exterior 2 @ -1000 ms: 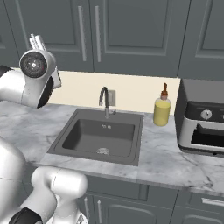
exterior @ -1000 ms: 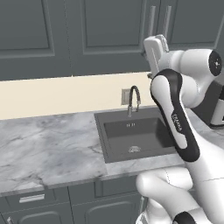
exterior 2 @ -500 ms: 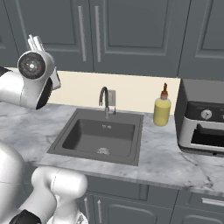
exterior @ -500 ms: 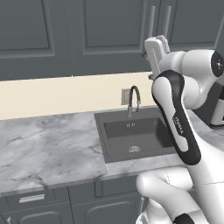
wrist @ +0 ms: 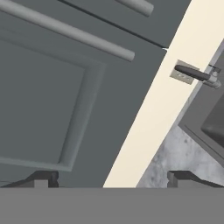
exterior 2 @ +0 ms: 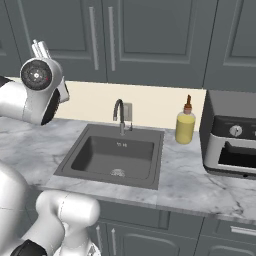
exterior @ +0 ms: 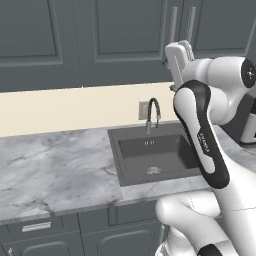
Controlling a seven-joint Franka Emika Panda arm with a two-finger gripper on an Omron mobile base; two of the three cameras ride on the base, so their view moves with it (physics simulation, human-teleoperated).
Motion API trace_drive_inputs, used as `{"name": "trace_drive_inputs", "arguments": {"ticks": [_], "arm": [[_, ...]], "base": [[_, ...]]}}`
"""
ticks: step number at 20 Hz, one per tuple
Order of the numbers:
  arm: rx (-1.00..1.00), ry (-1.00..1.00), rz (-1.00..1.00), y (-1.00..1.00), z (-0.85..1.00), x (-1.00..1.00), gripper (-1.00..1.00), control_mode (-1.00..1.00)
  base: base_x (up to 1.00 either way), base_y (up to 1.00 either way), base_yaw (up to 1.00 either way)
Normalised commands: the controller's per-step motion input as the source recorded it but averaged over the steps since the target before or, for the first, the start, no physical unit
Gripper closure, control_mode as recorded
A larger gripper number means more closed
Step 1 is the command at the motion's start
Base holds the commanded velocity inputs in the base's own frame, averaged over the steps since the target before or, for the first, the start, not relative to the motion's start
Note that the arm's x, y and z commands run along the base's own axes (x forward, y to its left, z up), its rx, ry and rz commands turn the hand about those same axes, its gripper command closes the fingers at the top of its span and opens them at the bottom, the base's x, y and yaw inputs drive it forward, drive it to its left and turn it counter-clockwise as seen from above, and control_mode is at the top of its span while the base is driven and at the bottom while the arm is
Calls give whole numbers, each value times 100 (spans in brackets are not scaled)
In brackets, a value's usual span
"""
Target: Close all open cabinet doors.
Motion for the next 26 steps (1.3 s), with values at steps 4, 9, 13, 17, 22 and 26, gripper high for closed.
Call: {"name": "trace_drive_inputs", "arguments": {"ticks": [4, 9, 13, 17, 22, 26], "arm": [[0, 0, 0, 0, 0, 0, -100, 100], [0, 0, 0, 0, 0, 0, -100, 100], [0, 0, 0, 0, 0, 0, -100, 100], [0, 0, 0, 0, 0, 0, -100, 100], [0, 0, 0, 0, 0, 0, -100, 100], [0, 0, 0, 0, 0, 0, -100, 100]], "base": [[0, 0, 0], [0, 0, 0], [-1, 0, 0], [-38, -5, 0], [-68, -11, 1], [-25, -15, -4]]}}
